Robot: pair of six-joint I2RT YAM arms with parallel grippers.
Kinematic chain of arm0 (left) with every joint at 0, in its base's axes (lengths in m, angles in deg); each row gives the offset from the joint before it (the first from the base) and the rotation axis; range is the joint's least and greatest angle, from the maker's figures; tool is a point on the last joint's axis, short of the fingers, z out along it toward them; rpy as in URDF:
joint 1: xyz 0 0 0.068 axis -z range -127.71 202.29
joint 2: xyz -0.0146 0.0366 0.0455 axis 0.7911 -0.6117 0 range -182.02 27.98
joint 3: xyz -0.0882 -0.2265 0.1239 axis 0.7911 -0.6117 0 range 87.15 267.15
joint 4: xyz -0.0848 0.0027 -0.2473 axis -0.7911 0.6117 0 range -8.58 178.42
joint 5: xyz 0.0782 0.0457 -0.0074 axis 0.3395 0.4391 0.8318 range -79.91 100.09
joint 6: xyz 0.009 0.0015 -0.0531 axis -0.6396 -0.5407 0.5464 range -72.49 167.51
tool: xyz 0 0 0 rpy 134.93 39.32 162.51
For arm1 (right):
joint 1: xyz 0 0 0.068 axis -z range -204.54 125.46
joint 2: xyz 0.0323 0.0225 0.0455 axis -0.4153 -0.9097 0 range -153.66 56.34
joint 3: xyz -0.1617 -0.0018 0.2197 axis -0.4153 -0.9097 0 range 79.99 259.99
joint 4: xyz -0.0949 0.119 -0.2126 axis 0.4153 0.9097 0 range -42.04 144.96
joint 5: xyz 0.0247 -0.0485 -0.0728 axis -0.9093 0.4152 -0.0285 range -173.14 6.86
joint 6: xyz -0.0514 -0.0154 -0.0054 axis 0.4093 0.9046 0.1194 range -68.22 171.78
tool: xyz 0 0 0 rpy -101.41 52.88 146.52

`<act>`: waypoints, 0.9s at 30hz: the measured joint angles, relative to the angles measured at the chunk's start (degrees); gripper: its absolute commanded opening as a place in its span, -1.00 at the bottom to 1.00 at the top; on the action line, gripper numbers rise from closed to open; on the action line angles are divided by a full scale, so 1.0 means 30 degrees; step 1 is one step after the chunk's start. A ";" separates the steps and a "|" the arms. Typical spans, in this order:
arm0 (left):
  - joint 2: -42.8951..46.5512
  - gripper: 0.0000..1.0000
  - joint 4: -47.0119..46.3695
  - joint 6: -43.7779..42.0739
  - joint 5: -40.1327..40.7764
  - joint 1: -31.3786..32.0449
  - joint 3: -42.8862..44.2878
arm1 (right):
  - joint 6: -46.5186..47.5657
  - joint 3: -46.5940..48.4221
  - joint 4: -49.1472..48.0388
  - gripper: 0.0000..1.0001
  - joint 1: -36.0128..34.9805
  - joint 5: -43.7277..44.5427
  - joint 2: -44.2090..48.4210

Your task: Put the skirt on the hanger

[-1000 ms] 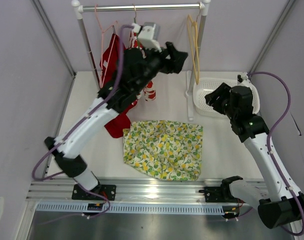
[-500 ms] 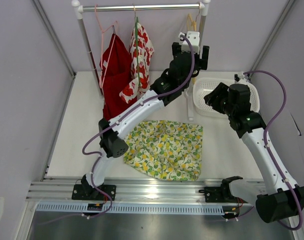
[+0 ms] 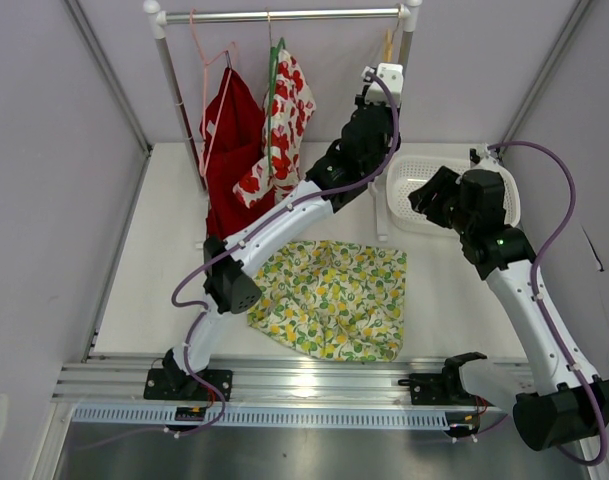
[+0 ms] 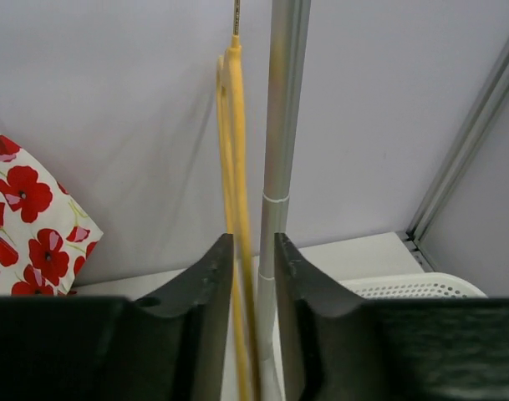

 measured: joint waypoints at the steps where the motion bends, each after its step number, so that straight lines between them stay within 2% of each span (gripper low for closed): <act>1: 0.0000 -0.62 -0.0131 -0.0146 0.0087 -0.0022 0.0007 | 0.0051 -0.0007 -0.0007 0.12 0.0007 -0.0015 0.0036; 6: 0.0000 -1.00 -0.0874 -0.0969 0.0306 -0.0051 0.0036 | 0.0262 -0.0015 -0.0015 0.12 0.0080 -0.0109 0.0117; 20: 0.0087 -1.00 -0.2259 -0.2987 0.0984 -0.0488 0.0036 | 0.0408 -0.0138 -0.0095 0.13 0.0204 -0.0692 0.0102; 27: 0.1377 -1.00 -0.1821 -0.3264 0.0619 -0.0546 -0.0612 | 0.0525 -0.0138 -0.0299 0.13 0.0211 -0.0882 0.0066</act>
